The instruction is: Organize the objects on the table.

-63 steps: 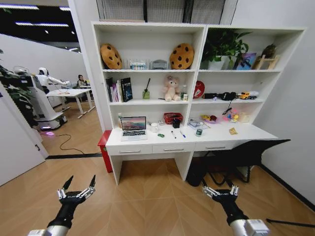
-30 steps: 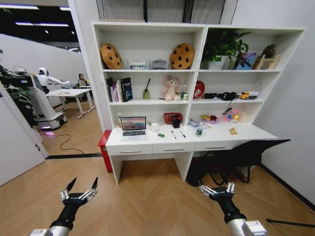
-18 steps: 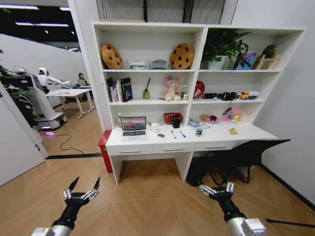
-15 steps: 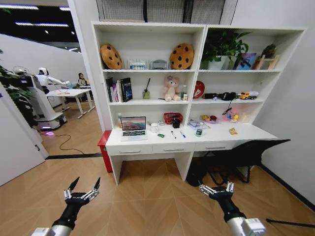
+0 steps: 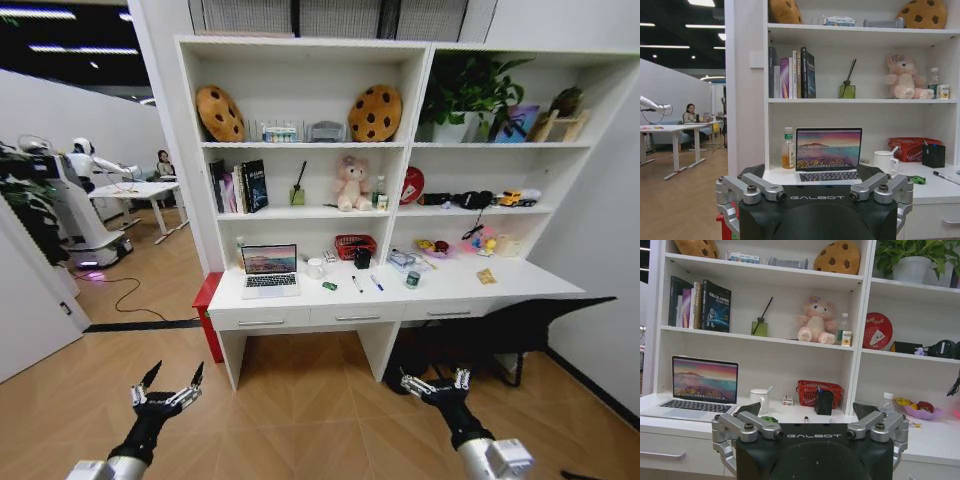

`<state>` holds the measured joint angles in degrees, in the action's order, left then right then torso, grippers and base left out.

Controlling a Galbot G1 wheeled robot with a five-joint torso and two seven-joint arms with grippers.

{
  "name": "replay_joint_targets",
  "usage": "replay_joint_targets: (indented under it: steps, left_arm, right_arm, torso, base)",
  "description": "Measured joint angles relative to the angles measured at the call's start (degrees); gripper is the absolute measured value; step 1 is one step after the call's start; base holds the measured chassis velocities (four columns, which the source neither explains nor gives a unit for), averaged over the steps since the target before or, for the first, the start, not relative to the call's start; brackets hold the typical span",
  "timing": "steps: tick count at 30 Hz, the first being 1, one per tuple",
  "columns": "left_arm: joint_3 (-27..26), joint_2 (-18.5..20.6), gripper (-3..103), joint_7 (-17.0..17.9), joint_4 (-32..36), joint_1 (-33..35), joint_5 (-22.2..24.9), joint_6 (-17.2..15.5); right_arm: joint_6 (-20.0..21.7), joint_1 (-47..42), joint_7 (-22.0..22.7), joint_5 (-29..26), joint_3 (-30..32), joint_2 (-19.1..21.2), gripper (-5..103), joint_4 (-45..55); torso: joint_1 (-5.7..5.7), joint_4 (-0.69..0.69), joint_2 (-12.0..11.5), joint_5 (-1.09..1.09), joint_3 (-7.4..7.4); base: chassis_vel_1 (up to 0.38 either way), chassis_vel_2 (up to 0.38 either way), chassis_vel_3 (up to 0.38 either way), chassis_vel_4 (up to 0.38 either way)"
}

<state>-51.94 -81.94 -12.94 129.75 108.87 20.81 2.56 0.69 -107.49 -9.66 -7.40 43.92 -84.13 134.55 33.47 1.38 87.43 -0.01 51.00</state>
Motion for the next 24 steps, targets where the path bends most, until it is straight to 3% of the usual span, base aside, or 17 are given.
replay_joint_targets:
  steps: [19,24]
  left_arm:
    - [0.2,0.0,100,-0.1,-2.0,-1.0,-0.2,0.1]
    - [0.6,-0.1,100,1.2,-2.2,-2.0,-0.2,0.0]
  right_arm:
    - [1.9,1.7,-0.4,0.4,-0.9,0.1,100,-1.3]
    - [3.2,2.6,-0.4,1.2,-1.4,0.1,100,-1.6]
  torso:
    - [-0.01,0.01,0.0,0.0,0.0]
    - [0.01,0.0,0.0,0.02,0.0]
  base:
    - [-0.347,0.346,0.344,-0.346]
    - [-0.332,0.341,0.343,-0.352]
